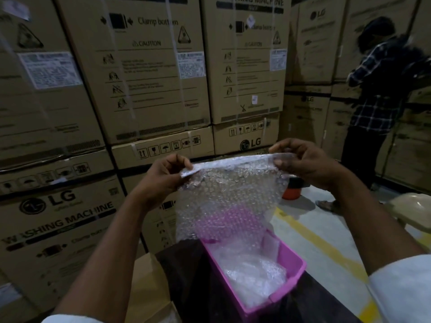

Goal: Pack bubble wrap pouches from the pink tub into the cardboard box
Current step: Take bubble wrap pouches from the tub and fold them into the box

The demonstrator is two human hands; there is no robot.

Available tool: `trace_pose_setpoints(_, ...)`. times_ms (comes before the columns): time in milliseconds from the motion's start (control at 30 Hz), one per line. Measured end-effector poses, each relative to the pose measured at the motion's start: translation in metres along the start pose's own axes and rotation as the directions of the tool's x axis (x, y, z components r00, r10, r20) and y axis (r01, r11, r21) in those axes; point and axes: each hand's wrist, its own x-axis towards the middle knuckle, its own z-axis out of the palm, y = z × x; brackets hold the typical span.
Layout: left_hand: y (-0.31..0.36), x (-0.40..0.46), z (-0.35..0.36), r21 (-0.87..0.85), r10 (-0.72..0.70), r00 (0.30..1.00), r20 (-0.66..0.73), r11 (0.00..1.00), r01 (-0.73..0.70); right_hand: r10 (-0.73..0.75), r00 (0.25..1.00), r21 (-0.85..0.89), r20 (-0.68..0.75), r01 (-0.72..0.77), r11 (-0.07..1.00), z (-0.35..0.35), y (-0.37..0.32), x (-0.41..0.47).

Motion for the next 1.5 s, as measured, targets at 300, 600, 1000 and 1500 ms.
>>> trace_pose_setpoints(300,0.004,-0.003,0.003,-0.135,0.041,0.987,-0.158,0.989,-0.062,-0.006,1.0,-0.053,0.007,0.006,0.999,0.006,-0.005,-0.007)
trace_pose_setpoints(600,0.011,-0.007,0.007,-0.057,0.032,0.995,-0.09,0.998,-0.037,-0.079,0.996,0.027,0.04,0.078,0.997,-0.003,-0.02,-0.018)
trace_pose_setpoints(1000,0.048,-0.02,-0.016,0.04,0.175,0.963,0.207,0.982,-0.187,-0.177,0.969,-0.077,0.174,0.193,0.978,-0.028,-0.058,-0.022)
trace_pose_setpoints(1500,0.046,-0.024,0.004,0.252,0.169,0.985,-0.033,0.955,-0.155,-0.094,0.995,-0.184,-0.046,0.084,0.979,0.005,-0.054,-0.03)
